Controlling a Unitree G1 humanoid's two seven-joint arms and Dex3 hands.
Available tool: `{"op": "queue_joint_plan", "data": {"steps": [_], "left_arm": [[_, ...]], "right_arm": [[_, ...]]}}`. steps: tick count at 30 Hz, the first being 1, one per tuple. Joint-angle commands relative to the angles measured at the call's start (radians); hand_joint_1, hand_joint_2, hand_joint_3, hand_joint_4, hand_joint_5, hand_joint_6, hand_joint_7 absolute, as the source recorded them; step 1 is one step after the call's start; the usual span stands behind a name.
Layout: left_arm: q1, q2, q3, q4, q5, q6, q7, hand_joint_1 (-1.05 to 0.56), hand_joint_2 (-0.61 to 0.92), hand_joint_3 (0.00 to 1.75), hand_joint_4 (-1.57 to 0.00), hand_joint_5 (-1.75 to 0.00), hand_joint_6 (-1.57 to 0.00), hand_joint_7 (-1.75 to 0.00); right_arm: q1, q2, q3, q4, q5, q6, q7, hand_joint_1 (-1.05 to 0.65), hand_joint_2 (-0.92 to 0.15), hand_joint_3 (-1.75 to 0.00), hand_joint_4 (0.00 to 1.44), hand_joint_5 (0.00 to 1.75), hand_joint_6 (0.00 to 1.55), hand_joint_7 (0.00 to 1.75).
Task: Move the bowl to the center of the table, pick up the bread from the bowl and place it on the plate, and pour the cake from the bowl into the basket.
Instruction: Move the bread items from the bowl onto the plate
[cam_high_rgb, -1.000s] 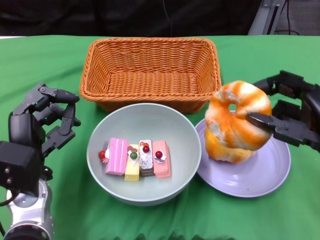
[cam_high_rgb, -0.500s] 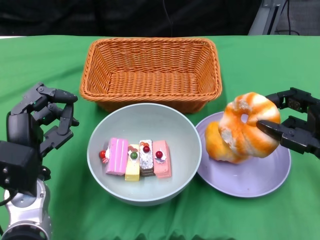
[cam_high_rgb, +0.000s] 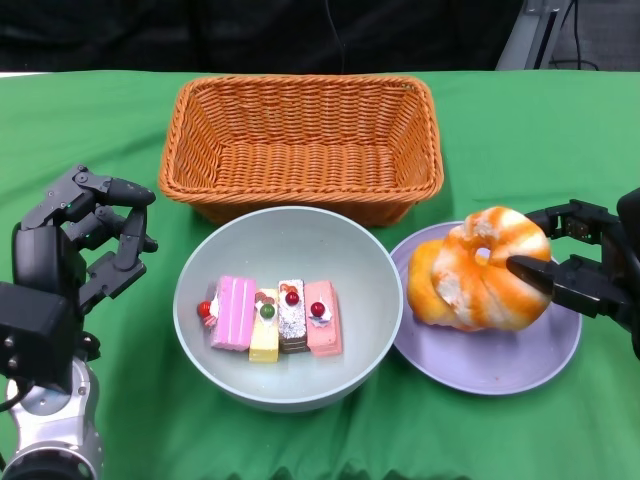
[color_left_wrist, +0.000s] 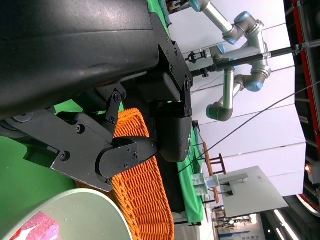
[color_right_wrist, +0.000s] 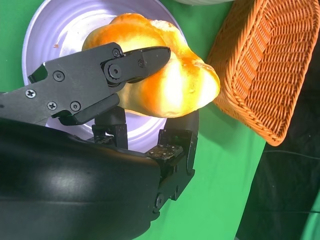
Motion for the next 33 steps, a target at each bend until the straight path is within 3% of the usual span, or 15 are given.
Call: {"op": "queue_joint_plan", "data": {"steps": [1, 8, 13, 16, 18, 21, 23, 24, 33], "left_arm": [[0.002, 0.017, 0.006, -0.002, -0.008, -0.012, -0.014, -0.16, 0.72, 0.78, -0.84, -1.48, -0.85, -1.13], [0.002, 0.018, 0.005, -0.001, 0.0, -0.009, 0.0, -0.17, 0.72, 0.78, -0.85, -1.48, -0.87, -1.12], [0.002, 0.015, 0.009, -0.001, -0.015, -0.004, -0.02, -0.16, 0.71, 0.8, -0.85, -1.48, -0.87, -1.12], [0.003, 0.015, 0.008, -0.001, -0.014, -0.002, -0.018, -0.16, 0.7, 0.81, -0.85, -1.48, -0.87, -1.12], [0.004, 0.016, 0.006, -0.001, -0.009, -0.003, -0.013, -0.16, 0.7, 0.81, -0.85, -1.48, -0.87, -1.11], [0.006, 0.016, 0.005, -0.001, -0.007, -0.007, -0.011, -0.16, 0.7, 0.82, -0.85, -1.47, -0.86, -1.12], [0.006, 0.015, 0.005, -0.002, -0.009, -0.007, -0.013, -0.16, 0.7, 0.81, -0.85, -1.48, -0.86, -1.13], [0.006, 0.015, 0.005, -0.002, -0.009, -0.006, -0.014, -0.16, 0.7, 0.81, -0.85, -1.47, -0.86, -1.13], [0.005, 0.014, 0.007, 0.001, -0.014, -0.008, -0.022, -0.16, 0.72, 0.77, -0.85, -1.47, -0.86, -1.12]], "right_arm": [[-0.008, -0.012, 0.014, 0.033, -0.027, -0.044, -0.026, -0.12, -0.92, -0.21, 0.48, 1.55, 0.56, 1.1], [-0.009, -0.027, 0.052, 0.091, -0.083, -0.144, -0.044, -0.15, -0.92, -0.17, 0.57, 1.45, 0.62, 0.97], [-0.003, -0.029, 0.078, 0.091, -0.14, -0.167, -0.081, -0.18, -0.92, -0.16, 0.68, 1.2, 0.74, 0.66], [0.003, -0.024, 0.085, 0.082, -0.165, -0.176, -0.109, -0.16, -0.92, -0.18, 0.71, 0.93, 0.83, 0.42], [0.009, -0.017, 0.088, 0.068, -0.176, -0.171, -0.125, -0.16, -0.92, -0.18, 0.72, 0.87, 0.85, 0.36], [0.022, -0.014, 0.102, 0.045, -0.205, -0.178, -0.153, -0.11, -0.92, -0.2, 0.72, 0.44, 0.79, 0.1], [0.029, -0.014, 0.109, 0.038, -0.216, -0.19, -0.161, -0.11, -0.92, -0.2, 0.73, 0.3, 0.76, 0.04], [0.033, -0.014, 0.113, 0.034, -0.222, -0.2, -0.167, -0.1, -0.92, -0.19, 0.65, 0.21, 0.68, 0.02], [0.043, -0.02, 0.133, 0.033, -0.261, -0.235, -0.198, -0.13, -0.92, -0.17, 0.54, 0.09, 0.54, 0.0]]}}
